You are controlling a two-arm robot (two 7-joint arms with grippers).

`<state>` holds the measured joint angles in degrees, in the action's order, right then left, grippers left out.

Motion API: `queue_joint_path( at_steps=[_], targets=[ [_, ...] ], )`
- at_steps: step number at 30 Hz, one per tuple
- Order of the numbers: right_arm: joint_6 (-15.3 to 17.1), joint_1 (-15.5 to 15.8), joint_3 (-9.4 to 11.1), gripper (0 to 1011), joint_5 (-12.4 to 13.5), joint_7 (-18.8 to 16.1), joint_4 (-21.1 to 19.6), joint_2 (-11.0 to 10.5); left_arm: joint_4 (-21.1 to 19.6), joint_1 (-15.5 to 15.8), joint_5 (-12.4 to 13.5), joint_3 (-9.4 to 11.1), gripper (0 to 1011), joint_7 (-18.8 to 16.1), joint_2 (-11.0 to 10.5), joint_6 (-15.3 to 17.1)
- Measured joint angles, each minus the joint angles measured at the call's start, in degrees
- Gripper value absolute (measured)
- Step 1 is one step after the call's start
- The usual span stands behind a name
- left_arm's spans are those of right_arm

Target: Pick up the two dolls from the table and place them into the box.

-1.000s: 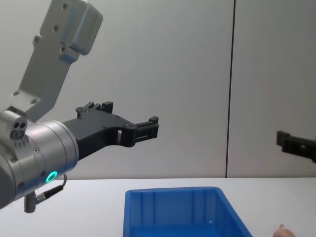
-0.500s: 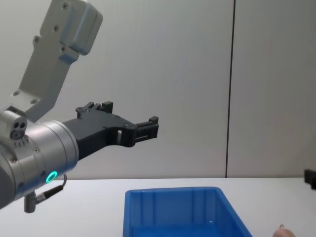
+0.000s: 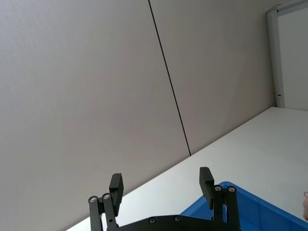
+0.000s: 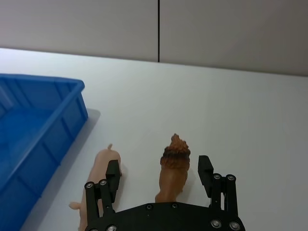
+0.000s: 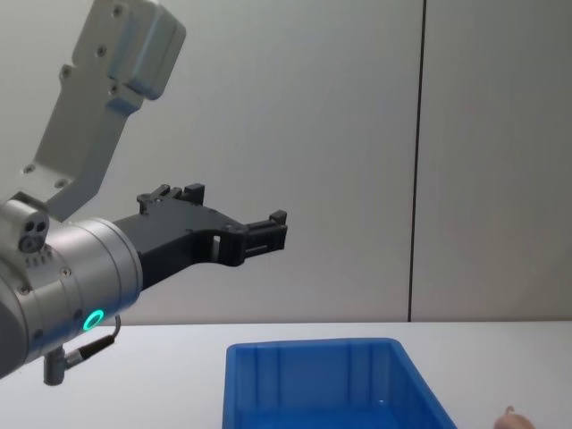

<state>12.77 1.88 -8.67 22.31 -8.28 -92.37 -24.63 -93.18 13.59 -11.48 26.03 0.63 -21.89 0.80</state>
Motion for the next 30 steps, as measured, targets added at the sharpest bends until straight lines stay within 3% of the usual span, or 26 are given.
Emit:
queue_joint_path(
  at_steps=[17, 27, 30],
  targets=[
    [3.6, -2.9, -1.0, 1001, -1.4, -1.4, 5.8, 1.5, 0.0, 0.0, 0.0, 0.0, 1001, 0.0, 0.0, 0.0],
    [5.1, -4.0, -1.4, 812, -1.5, -1.5, 7.9, 2.3, 0.0, 0.0, 0.0, 0.0, 1001, 0.0, 0.0, 0.0],
    [5.4, -4.3, -1.4, 705, -1.4, -1.5, 8.3, 2.4, 0.0, 0.0, 0.0, 0.0, 1001, 0.0, 0.0, 0.0]
  ],
)
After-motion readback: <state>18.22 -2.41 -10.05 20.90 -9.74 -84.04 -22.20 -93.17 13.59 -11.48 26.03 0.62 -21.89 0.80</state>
